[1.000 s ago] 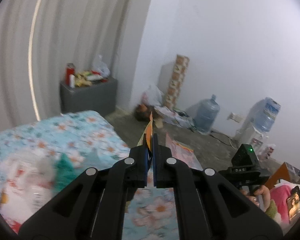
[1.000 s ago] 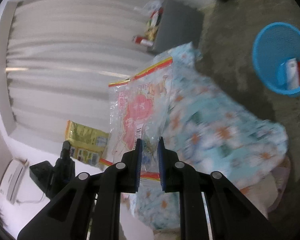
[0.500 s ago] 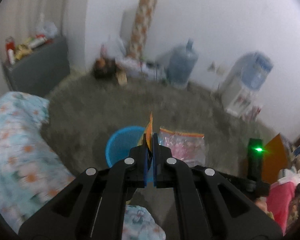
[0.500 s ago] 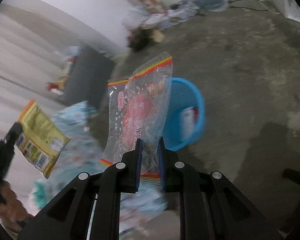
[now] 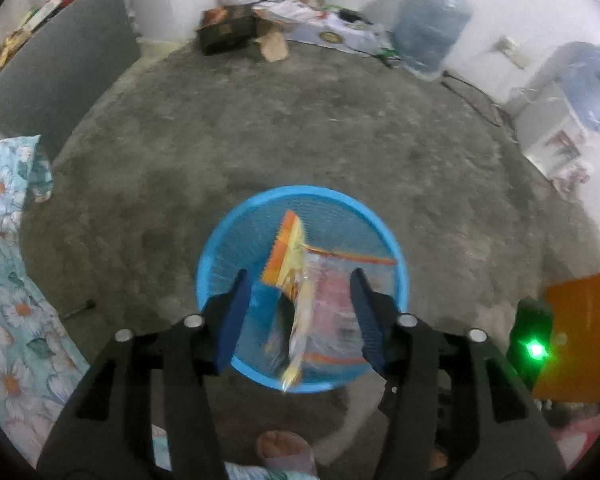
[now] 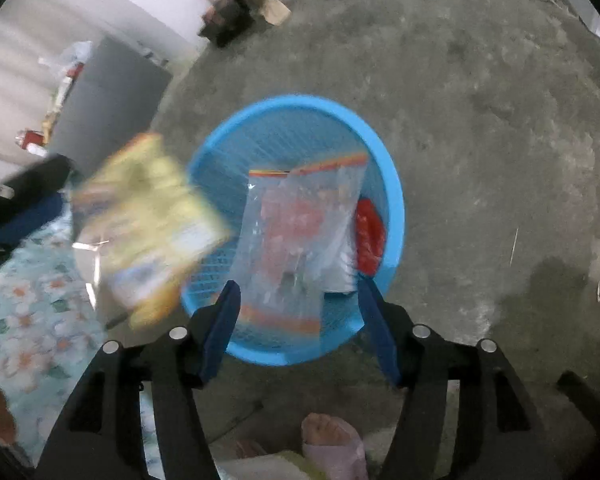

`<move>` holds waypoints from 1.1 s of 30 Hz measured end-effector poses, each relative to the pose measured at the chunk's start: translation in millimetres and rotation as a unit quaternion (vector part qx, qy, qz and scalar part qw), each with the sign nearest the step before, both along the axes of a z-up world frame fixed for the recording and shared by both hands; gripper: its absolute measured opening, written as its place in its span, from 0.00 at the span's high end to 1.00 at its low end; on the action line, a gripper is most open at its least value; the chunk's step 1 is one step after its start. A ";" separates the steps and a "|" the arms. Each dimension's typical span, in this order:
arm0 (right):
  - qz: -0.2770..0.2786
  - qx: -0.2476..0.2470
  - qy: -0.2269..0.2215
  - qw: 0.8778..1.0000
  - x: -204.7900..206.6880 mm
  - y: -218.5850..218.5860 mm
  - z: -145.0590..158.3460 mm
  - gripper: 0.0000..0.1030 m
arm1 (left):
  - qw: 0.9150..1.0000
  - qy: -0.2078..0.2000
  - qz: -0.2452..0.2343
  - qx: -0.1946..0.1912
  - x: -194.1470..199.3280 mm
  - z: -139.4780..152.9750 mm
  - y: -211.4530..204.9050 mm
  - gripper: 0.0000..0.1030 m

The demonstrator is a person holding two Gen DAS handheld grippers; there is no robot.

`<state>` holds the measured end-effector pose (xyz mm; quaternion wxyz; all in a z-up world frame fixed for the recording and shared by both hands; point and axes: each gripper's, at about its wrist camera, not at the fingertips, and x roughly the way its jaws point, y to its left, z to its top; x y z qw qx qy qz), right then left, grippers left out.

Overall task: Collect trash
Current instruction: 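Move both empty tools back over the trash on the bed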

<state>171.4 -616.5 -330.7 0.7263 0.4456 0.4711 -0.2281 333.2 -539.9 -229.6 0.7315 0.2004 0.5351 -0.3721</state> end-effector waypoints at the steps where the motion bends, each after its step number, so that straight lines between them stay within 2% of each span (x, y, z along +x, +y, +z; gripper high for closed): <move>1: -0.001 0.004 0.001 1.000 -0.1 -0.1 -4.0 0.42 | 1.000 -0.007 0.006 0.000 2.4 -0.1 0.7 0.53; 6: -0.023 0.017 -0.027 0.999 -20.0 2.5 -3.4 0.42 | 0.999 -0.008 0.016 -0.028 1.2 20.8 14.0 0.53; 12: -0.043 0.008 -0.065 0.997 -39.7 12.7 31.5 0.42 | 0.997 -0.017 0.010 -0.079 -17.3 84.1 42.7 0.52; 14: -0.046 -0.003 -0.080 0.996 -44.0 22.8 55.7 0.42 | 0.994 -0.023 0.003 -0.109 -29.6 116.9 59.5 0.47; 17: -0.042 -0.018 -0.103 0.994 -49.0 40.1 90.5 0.34 | 0.989 -0.039 -0.008 -0.144 -49.3 164.2 89.9 0.39; 23: 0.015 -0.085 -0.144 0.986 -45.7 94.3 180.9 0.30 | 0.981 -0.101 0.007 -0.163 -87.9 244.3 175.7 0.29; 29: 0.078 -0.151 -0.151 0.974 -43.1 160.2 253.9 0.16 | 0.967 -0.124 0.065 -0.211 -120.5 293.1 281.6 0.23; 33: 0.125 -0.195 -0.153 0.961 -39.5 208.7 285.4 0.09 | 0.959 -0.174 0.108 -0.197 -136.8 308.9 344.1 0.22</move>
